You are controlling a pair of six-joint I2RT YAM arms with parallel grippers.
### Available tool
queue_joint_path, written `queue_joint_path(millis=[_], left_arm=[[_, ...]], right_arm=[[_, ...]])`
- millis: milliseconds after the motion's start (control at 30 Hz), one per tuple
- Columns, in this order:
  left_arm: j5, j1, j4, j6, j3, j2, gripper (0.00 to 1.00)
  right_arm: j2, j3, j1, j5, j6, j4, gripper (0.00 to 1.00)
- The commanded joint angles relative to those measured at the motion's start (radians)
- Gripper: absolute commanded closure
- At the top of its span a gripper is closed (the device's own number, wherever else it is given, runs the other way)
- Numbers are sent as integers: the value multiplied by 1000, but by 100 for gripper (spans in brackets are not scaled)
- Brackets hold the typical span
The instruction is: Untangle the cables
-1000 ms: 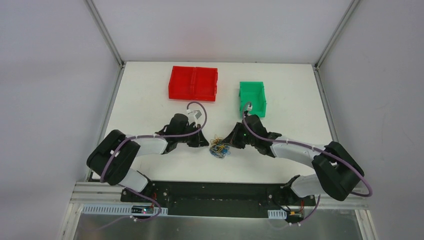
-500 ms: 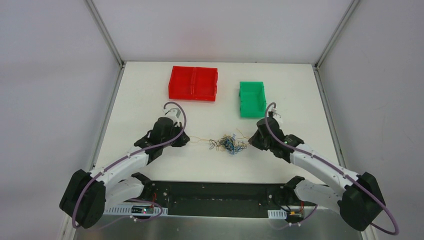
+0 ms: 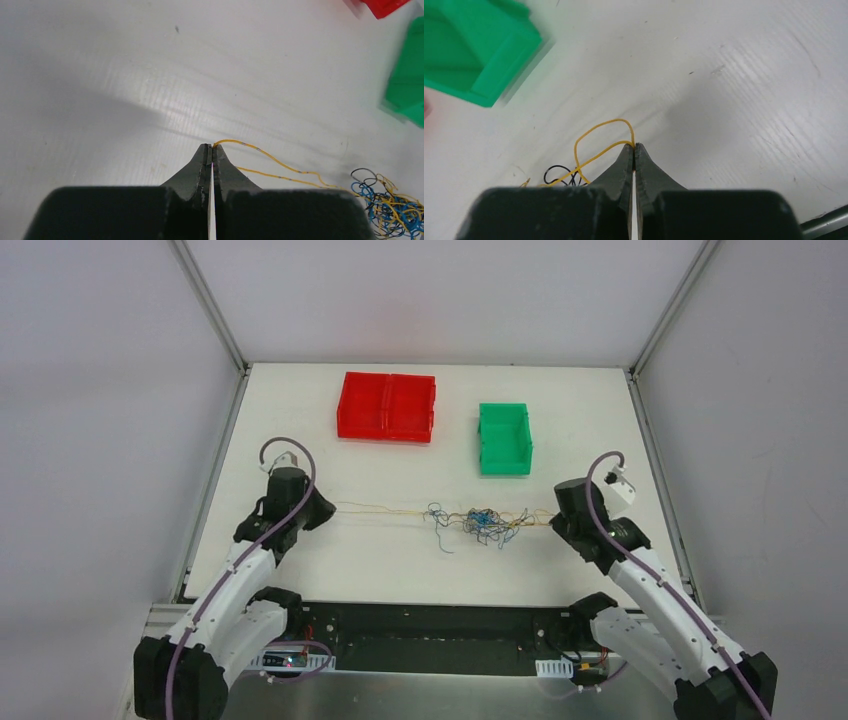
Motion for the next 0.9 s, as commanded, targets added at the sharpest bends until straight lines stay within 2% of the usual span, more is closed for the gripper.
queue_joint_path(millis=[0,100,233,433,500,567,633,700,800,867], left_arm=[[-176,91,-158,-132,26,-43,100],[-189,184,-184,-188,4,-100,100],[-169,289,-190,-237,-25,-141,100],[-154,372,-189,-276,-51,-149,100],[-101,376,-147,-242,-47,-160,100],[75,375,-22,-173,-54,-172,100],[322,374,156,-141,-88,-175,100],[460,358,272,-145,-105,-167,100],[540,335,296,-120,-86,-156,100],[581,326,300,-117,-71,-155,100]], right_arm=[[12,58,-104,160,76,-178,100],[62,89,-205,173,124,-252,100],[72,91,-309,143,115,-259,100],[23,75,-417,108,75,-223,100],[20,72,-437,62,36,-194,100],[20,74,-437,-93,-76,-131,74],[5,51,-435,-348,-216,-16,50],[-33,3,-434,-574,-266,94,30],[-115,-33,-393,-738,-284,224,15],[-128,-26,-325,-755,-306,274,14]])
